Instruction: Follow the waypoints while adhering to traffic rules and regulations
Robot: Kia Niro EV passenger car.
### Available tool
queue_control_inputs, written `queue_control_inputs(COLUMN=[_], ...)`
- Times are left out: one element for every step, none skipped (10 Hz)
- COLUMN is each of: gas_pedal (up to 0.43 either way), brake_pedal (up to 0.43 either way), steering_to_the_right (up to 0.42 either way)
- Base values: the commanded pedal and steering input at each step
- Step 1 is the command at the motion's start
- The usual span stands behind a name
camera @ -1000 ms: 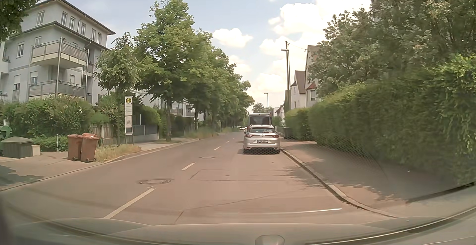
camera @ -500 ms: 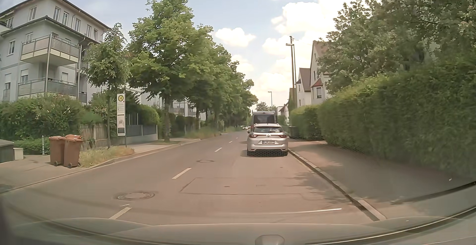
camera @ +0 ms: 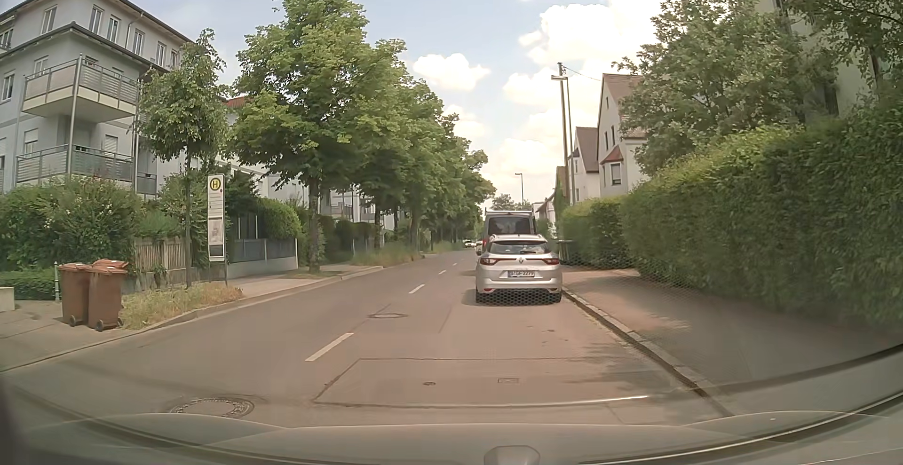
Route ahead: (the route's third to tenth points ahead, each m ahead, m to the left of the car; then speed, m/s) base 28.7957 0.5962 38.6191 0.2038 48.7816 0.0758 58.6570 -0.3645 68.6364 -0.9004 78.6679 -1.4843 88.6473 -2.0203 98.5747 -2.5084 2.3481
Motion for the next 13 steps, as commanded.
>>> queue_control_inputs(gas_pedal=[0.0,0.0,0.0,0.0,0.0,0.0,0.0,0.0,0.0,0.0,0.0,0.0,0.0], brake_pedal=[0.159,0.152,0.152,0.152,0.152,0.152,0.152,0.152,0.152,0.146,0.14,0.14,0.134], steering_to_the_right=[-0.048,-0.046,-0.045,-0.039,-0.033,-0.027,-0.023,-0.022,-0.021,-0.02,-0.02,-0.02,-0.02])
